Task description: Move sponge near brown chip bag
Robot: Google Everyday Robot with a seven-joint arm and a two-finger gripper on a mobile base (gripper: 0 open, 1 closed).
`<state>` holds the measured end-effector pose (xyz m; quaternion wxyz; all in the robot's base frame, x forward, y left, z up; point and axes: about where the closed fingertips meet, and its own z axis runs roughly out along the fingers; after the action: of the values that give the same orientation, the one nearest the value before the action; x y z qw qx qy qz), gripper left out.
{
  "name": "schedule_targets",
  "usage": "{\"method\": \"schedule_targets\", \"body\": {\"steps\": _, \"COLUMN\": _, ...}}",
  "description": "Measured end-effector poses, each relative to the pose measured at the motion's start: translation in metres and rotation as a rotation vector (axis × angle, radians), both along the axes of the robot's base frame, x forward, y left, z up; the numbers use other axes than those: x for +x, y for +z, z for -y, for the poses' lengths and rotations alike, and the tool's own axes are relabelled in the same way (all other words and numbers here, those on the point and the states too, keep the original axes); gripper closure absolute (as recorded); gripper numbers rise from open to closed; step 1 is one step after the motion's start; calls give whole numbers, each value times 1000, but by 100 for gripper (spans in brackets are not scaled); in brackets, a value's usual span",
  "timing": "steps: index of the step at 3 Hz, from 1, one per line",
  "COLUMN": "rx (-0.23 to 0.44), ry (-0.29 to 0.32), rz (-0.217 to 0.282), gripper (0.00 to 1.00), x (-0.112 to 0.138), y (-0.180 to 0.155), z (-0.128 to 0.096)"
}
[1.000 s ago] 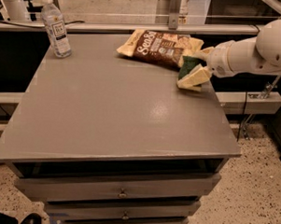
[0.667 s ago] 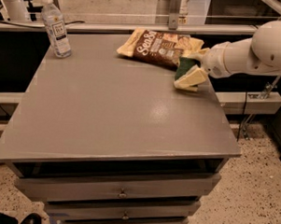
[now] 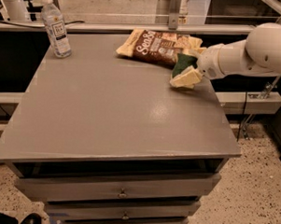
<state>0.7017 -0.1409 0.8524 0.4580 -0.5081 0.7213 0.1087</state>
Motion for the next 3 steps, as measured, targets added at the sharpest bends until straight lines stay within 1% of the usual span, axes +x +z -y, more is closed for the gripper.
{"method": "schedule_targets", "body": {"steps": 1, "rx": 17, "ry": -2, "rz": -4, "gripper": 0, "x": -9, "y": 1, "z": 1}}
{"method": "schedule_targets", "body": {"steps": 2, "rx": 52, "ry": -6, "rz": 1, "gripper": 0, "x": -25, "y": 9, "z": 4}}
{"method": "schedule_targets", "body": {"steps": 3, "rx": 71, "ry": -48, "rz": 23, "gripper": 0, "x": -47, "y": 24, "z": 27}}
